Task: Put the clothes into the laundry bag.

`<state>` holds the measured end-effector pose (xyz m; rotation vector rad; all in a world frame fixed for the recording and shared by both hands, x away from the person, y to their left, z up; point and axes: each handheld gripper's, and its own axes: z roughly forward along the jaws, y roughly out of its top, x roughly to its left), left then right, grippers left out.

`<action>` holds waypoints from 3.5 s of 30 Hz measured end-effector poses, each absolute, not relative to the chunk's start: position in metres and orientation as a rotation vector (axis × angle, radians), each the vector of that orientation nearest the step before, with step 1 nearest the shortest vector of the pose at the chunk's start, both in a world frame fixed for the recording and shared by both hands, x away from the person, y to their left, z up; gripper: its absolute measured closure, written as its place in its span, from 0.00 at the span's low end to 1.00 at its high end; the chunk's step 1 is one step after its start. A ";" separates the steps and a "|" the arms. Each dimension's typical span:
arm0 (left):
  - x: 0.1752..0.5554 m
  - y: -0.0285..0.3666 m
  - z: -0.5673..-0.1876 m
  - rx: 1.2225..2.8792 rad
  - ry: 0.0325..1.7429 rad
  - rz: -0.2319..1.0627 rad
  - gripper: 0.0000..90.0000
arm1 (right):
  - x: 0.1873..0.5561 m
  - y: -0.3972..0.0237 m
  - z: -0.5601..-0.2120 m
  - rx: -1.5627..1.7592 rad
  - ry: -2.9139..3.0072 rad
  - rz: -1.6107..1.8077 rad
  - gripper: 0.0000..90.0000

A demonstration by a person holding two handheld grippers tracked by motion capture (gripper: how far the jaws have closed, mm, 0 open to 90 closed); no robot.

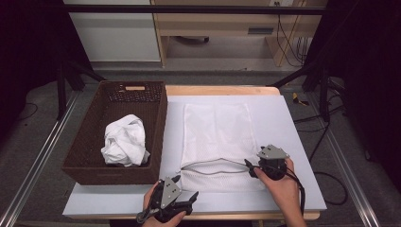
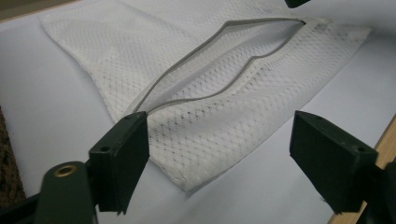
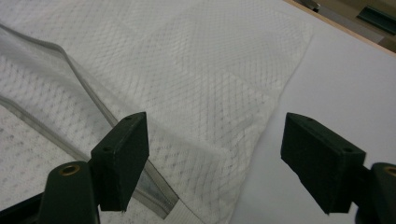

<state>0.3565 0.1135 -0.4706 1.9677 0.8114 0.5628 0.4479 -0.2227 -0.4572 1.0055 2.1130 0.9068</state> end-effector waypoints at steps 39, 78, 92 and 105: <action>0.364 0.118 -0.477 1.969 0.876 0.570 0.14 | 0.437 -0.192 -0.464 0.681 2.305 0.933 0.51; 0.364 0.116 -0.477 1.983 0.872 0.538 0.15 | 0.446 -0.164 -0.466 0.602 2.308 0.846 0.98; 0.364 0.116 -0.476 1.981 0.872 0.539 0.15 | 0.443 -0.169 -0.452 0.597 2.190 0.922 0.99; 0.362 0.115 -0.474 1.983 0.857 0.558 0.15 | 0.443 -0.174 -0.443 0.589 2.109 0.984 0.99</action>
